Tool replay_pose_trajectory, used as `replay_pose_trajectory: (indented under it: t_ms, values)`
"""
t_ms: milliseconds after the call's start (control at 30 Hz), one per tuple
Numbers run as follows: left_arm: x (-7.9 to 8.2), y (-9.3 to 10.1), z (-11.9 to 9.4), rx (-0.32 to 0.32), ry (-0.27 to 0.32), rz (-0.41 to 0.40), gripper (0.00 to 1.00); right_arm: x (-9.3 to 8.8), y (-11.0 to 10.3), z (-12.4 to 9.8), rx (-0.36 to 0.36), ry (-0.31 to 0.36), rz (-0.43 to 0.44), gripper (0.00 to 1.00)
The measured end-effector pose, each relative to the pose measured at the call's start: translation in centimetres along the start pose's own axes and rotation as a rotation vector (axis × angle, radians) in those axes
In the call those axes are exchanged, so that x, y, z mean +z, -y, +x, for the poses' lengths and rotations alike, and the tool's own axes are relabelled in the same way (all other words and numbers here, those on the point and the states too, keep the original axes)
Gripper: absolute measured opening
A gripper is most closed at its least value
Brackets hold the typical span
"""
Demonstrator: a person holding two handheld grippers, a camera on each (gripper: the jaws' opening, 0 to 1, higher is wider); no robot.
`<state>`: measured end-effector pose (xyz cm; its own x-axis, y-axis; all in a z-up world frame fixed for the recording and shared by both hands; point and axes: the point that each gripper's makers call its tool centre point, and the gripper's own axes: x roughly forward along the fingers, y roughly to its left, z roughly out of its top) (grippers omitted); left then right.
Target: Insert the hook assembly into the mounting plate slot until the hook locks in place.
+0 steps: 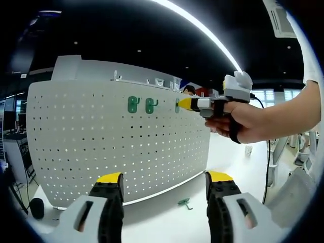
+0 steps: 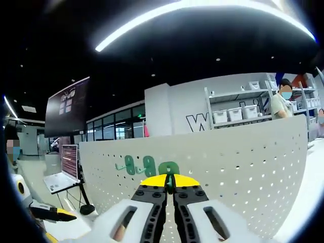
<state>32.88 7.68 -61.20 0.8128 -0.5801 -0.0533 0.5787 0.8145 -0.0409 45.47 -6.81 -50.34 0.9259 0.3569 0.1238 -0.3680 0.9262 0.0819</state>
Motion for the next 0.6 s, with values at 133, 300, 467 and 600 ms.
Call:
replay_pose_trajectory:
  t_ms: [133,300,467,600]
  values:
    - [0.0,-0.1,-0.1,0.006,0.001,-0.002,0.68,0.1,0.2,0.5,-0.003,0.003,-0.005,0.01]
    - [-0.1,-0.5,-0.3,0.019,0.0,-0.006,0.68,0.2,0.4,1.0,-0.006,0.01,-0.01,0.01]
    - [-0.2,-0.8,-0.4,0.028,-0.004,-0.008,0.67,0.4,0.4,1.5,-0.009,0.017,-0.018,0.01]
    - [-0.3,-0.9,-0.4,0.032,-0.006,-0.005,0.68,0.3,0.6,1.7,-0.02,0.012,-0.019,0.01]
